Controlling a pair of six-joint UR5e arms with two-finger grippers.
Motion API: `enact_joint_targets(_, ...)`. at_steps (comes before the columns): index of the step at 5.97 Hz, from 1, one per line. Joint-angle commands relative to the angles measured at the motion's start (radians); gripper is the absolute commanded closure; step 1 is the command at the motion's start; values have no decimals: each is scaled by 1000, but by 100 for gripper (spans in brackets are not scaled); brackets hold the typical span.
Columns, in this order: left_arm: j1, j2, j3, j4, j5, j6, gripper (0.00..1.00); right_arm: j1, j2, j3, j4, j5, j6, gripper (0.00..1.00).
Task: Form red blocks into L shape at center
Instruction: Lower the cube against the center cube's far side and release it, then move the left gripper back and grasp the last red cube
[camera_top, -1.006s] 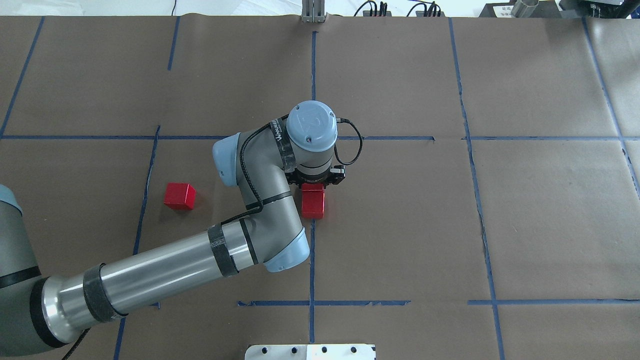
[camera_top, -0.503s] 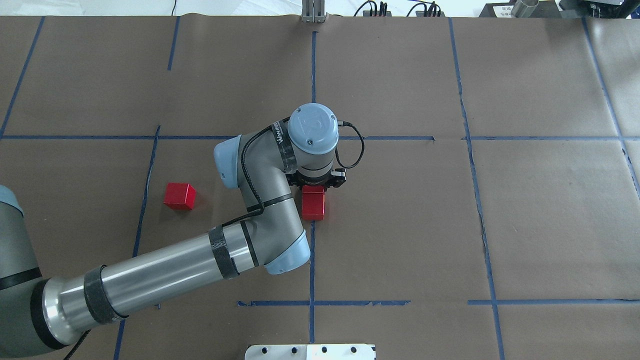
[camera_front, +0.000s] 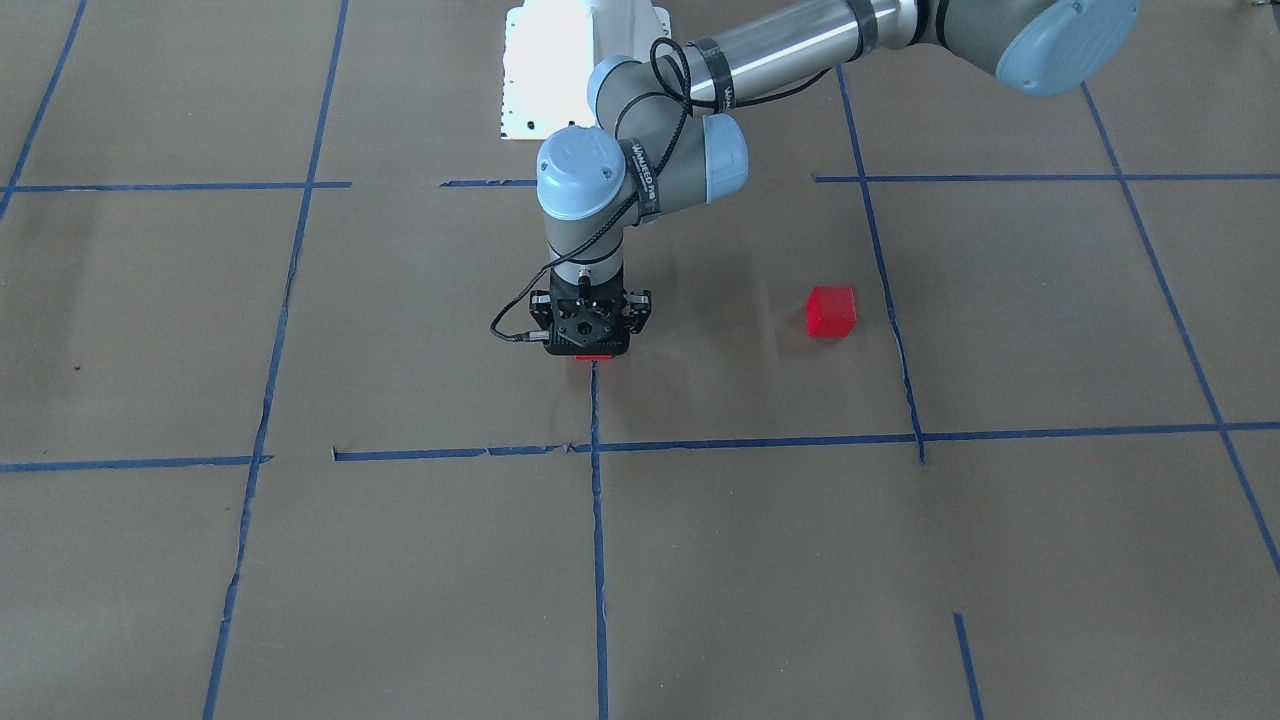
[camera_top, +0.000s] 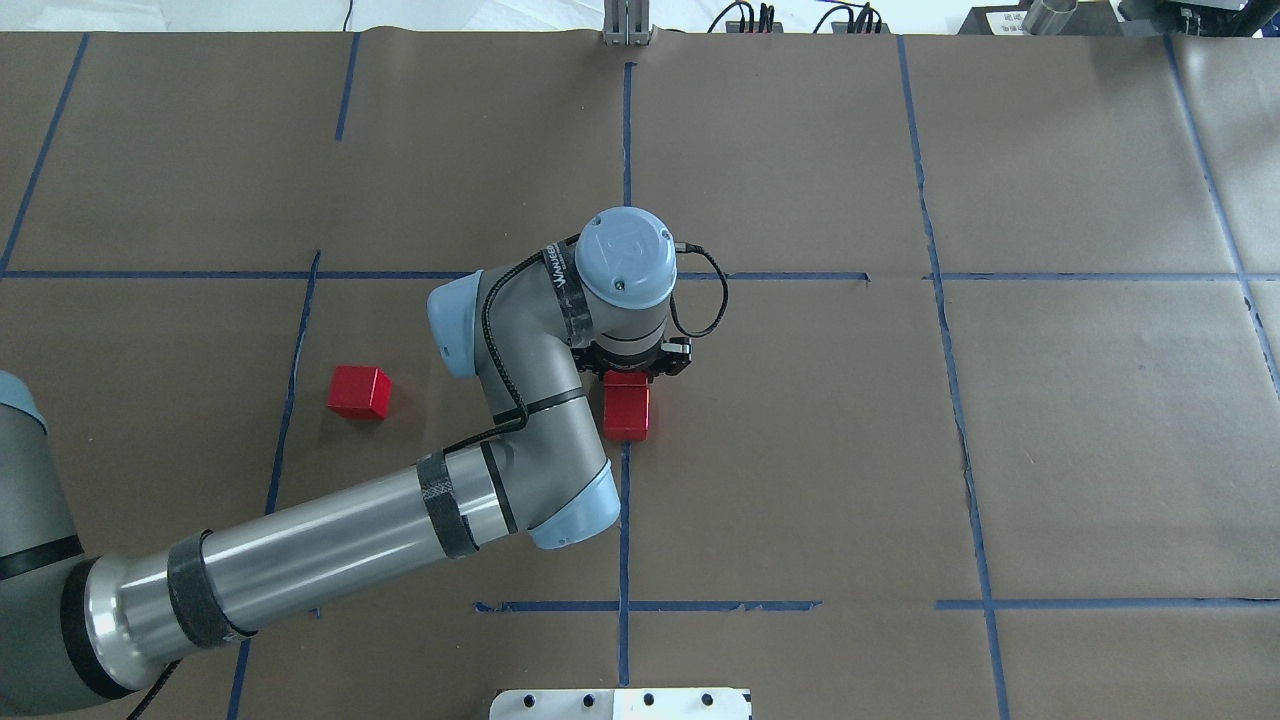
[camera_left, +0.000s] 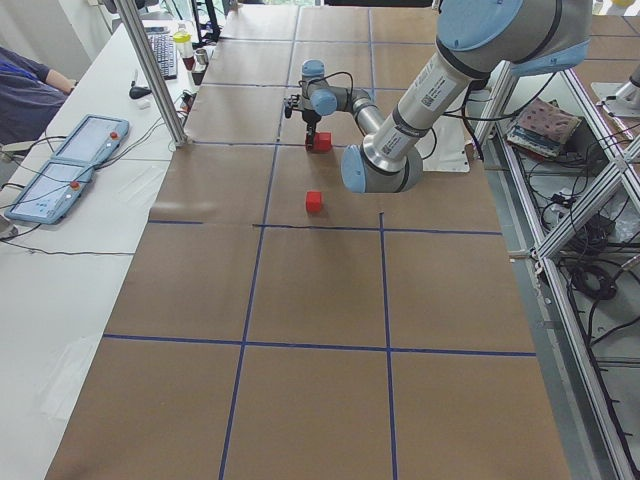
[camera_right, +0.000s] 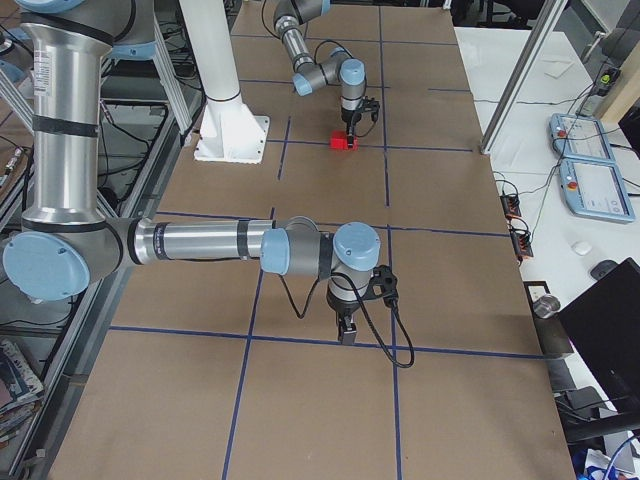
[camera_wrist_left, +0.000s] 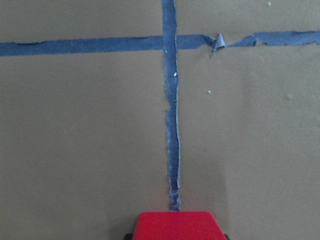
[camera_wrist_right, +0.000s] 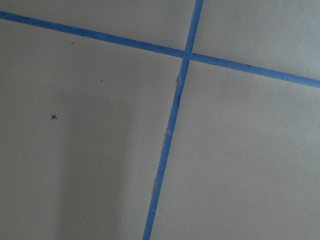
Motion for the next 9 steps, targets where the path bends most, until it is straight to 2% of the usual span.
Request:
enact_joint_targets(1,0,0,0,1,0,0,53,0,0,0,0,0,0,1)
enact_joint_targets(2,0,0,0,1,0,-1,43,0,0,1,0,0,2,1)
enact_joint_targets(4,0,0,-1,1,2,-12,0,0,0,1,0,1,3,1)
enact_joint_targets(6,-26,2,-45,17,-29,-11,0,0,0,1,0,1,3,1)
enact_joint_targets(7,-91,17,-94,61,-116,-6,0,0,2,1,0,1,3,1)
enact_joint_targets(8,-147,97,-209,114,-145,5,0,0,0,1,0,3,3,1)
enact_joint_targets(9,-182,229,-327,117,-150,55,0,0,0,1,0,3,3,1)
